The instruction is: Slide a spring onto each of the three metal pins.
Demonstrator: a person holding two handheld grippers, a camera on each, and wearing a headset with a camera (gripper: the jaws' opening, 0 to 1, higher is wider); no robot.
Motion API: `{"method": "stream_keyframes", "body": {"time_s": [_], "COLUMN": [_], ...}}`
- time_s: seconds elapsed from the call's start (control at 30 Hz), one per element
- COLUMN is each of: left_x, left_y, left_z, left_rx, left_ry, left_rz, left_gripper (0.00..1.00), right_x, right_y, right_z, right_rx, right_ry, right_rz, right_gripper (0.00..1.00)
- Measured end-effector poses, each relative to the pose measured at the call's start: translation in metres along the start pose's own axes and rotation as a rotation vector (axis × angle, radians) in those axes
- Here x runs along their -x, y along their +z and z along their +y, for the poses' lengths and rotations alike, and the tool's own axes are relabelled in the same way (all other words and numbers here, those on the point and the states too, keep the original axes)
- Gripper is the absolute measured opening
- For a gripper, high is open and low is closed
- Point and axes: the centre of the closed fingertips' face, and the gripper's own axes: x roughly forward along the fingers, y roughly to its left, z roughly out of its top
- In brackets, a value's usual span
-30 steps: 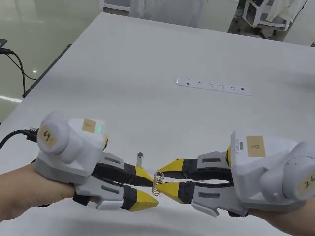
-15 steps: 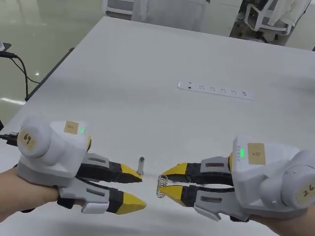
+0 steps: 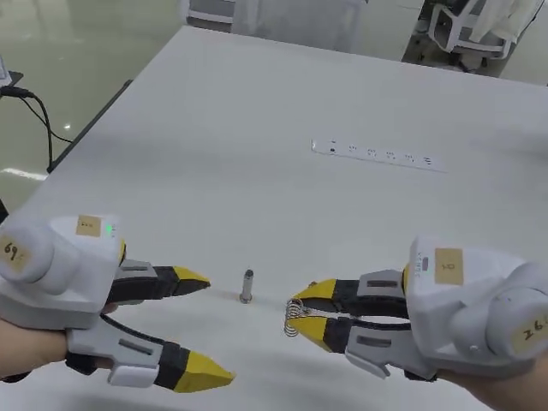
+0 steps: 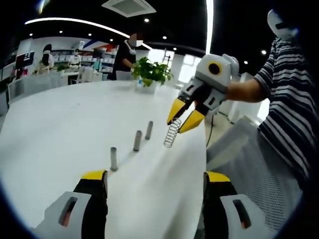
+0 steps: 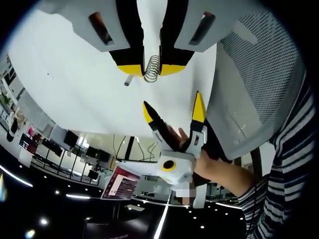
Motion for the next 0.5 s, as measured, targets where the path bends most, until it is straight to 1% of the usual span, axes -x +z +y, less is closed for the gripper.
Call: {"method": "stream_keyframes", "body": {"time_s": [0.1,0.17,0.27,0.37,0.5], "left_x": [0.004,0.007,0.01,0.011,0.014], "left_y": [-0.001,0.0,0.0,-0.002,-0.004], "left_z": [0.006,0.009,0.013,0.016,0.018], "left_rx": [-0.003,0.014,0.024,0.03,0.038], "left_ry": [0.035,0.052,0.074,0.09,0.102], "left_rz": [-0.004,-0.017,-0.03,-0.028,-0.028], "left_gripper": [0.84,0.89,0.92,0.98,0.98], "right_x": [-0.002,-0.004,-0.008,-0.014,-0.023], "right_y": [-0.001,-0.002,-0.002,-0.001,0.002], "right_z": [0.0,0.0,0.001,0.002,0.003], "right_rx": [-0.01,-0.007,-0.008,-0.004,0.001], "right_ry": [0.0,0.0,0.005,0.011,0.021], "right_rz": [0.0,0.003,0.003,0.005,0.003], "right_gripper": [0.08,0.08,0.08,0.08,0.08]}}
